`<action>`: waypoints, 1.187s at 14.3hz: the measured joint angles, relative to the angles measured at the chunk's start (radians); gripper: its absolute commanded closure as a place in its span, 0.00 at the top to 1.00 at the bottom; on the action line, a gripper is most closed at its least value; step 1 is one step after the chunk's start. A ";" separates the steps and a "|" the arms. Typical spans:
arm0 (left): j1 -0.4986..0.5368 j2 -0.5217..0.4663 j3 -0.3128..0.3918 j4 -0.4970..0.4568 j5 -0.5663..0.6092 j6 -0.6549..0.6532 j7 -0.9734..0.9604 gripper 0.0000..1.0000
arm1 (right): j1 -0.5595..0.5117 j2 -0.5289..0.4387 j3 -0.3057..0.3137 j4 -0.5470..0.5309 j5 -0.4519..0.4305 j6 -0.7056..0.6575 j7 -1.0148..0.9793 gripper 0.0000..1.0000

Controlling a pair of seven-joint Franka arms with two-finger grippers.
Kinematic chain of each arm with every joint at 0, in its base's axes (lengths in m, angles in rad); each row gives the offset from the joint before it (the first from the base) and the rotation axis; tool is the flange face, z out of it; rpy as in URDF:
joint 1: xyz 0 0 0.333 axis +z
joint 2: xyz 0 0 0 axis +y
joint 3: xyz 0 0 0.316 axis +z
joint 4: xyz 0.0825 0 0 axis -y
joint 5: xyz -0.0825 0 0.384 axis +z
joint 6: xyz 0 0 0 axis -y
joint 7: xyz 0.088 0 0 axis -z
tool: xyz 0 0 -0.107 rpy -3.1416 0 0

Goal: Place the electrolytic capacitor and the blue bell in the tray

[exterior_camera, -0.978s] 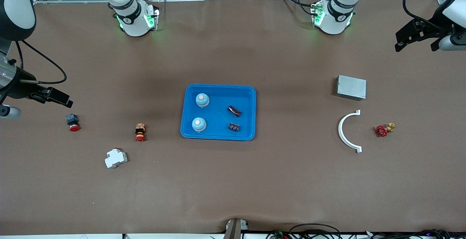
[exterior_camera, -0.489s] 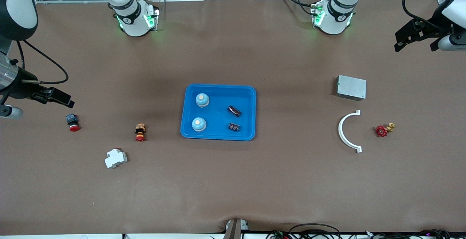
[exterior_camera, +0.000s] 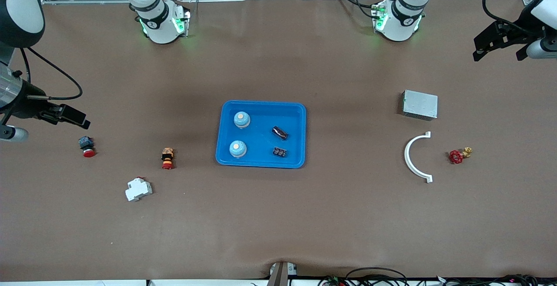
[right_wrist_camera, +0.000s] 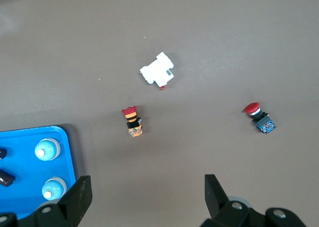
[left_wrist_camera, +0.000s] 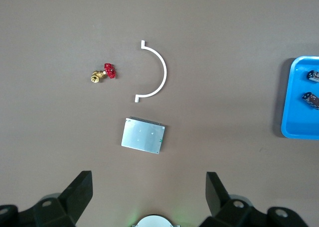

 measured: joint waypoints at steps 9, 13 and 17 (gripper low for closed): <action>0.001 0.000 0.003 0.022 0.000 -0.034 0.000 1.00 | -0.004 -0.048 -0.027 -0.004 0.000 0.022 0.000 1.00; 0.001 0.000 0.003 0.022 0.000 -0.037 0.000 1.00 | -0.004 -0.095 -0.027 -0.011 0.000 0.033 0.000 1.00; 0.001 0.000 0.002 0.023 0.000 -0.050 0.000 1.00 | -0.004 -0.138 -0.027 -0.013 -0.023 0.028 -0.010 1.00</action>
